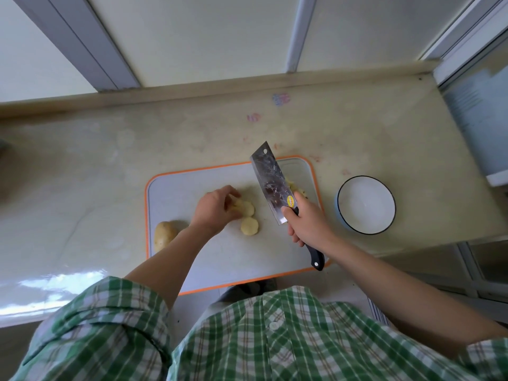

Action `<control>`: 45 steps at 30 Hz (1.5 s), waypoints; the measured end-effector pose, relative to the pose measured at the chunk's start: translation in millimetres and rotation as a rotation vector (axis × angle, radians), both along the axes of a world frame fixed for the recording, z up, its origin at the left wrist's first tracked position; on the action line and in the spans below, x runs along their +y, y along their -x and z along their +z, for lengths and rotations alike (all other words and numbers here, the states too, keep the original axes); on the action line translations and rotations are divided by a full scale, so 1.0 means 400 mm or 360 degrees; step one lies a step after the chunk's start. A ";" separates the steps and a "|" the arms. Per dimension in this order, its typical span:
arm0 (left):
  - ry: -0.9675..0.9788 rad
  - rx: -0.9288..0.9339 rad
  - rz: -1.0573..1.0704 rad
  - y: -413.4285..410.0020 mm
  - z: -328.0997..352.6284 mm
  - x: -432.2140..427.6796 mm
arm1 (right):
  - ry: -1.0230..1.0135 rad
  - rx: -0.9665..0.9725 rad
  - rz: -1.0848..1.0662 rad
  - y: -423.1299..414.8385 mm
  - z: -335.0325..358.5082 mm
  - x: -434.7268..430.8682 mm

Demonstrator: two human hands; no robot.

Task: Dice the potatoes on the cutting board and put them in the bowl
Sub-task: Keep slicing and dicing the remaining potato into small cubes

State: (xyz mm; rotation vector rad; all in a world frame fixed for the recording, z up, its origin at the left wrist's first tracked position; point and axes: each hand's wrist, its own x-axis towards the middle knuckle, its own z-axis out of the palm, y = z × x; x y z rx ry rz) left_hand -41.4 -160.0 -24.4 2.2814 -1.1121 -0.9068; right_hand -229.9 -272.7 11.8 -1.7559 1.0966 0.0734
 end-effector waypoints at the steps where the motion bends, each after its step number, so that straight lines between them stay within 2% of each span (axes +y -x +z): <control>1: 0.0024 0.0038 -0.0032 0.006 0.009 0.000 | 0.0022 -0.0001 -0.0007 0.001 0.000 0.000; 6: -0.0095 -0.0094 -0.0874 0.088 0.006 -0.004 | 0.0062 -0.0008 -0.0058 0.006 0.000 -0.001; 8: -0.0138 -0.0249 -0.1006 0.111 -0.007 -0.002 | 0.0049 -0.0007 -0.0067 0.016 0.000 0.000; 10: -0.0152 -0.0427 -0.0973 0.113 -0.014 0.003 | 0.0022 -0.0008 -0.0067 0.027 -0.001 0.002; 13: -0.0169 -0.0569 -0.0725 0.080 -0.021 0.016 | -0.0011 -0.0009 -0.0059 0.041 -0.003 0.005; 17: -0.0115 -0.0531 -0.0237 0.020 -0.027 0.058 | 0.0094 0.0080 0.0013 0.045 -0.013 0.017; 26: 0.0197 -0.0207 0.0851 0.015 -0.017 0.121 | 0.0710 0.0236 0.0556 0.009 -0.058 0.116; 31: 0.0324 0.0034 0.1250 0.018 -0.003 0.161 | 0.0729 0.0247 0.0850 -0.051 -0.073 0.180; 36: 0.0455 0.0103 0.1456 0.033 0.029 0.209 | 0.0718 0.0171 0.0997 -0.106 -0.070 0.210; 41: 0.0475 0.0237 0.1571 0.032 0.026 0.250 | 0.0815 0.0170 0.0862 -0.132 -0.063 0.194; 45: 0.0503 0.0376 0.1596 0.039 0.020 0.254 | 0.0756 0.0181 0.1017 -0.129 -0.059 0.206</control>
